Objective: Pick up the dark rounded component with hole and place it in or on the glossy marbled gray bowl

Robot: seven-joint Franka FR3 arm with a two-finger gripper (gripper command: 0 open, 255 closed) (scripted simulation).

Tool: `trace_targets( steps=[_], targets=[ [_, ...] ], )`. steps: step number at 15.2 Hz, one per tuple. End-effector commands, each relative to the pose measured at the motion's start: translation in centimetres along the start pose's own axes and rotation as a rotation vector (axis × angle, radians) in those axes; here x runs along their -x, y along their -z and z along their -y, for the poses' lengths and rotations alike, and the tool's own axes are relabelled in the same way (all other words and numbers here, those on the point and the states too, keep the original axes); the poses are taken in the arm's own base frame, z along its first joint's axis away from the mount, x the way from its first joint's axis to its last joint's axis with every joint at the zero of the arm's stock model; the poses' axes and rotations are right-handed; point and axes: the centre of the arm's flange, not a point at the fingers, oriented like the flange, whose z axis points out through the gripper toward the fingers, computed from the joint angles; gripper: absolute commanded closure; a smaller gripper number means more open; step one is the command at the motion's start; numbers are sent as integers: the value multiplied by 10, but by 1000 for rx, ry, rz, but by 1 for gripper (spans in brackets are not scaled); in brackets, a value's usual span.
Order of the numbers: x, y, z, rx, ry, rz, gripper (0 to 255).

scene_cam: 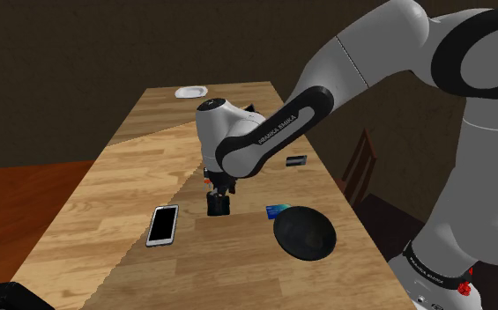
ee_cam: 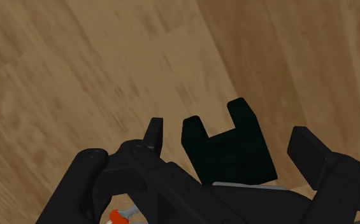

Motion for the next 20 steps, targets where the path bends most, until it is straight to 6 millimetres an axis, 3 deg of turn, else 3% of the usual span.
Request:
trace_targets(
  steps=[1, 5, 6, 15, 20],
  targets=[
    [0, -1, 0, 0, 0, 0, 0],
    [0, -1, 0, 0, 0, 0, 0],
    [0, -1, 0, 0, 0, 0, 255],
    [0, -1, 0, 0, 0, 0, 255],
    [1, 26, 0, 0, 0, 0, 255]
  ],
)
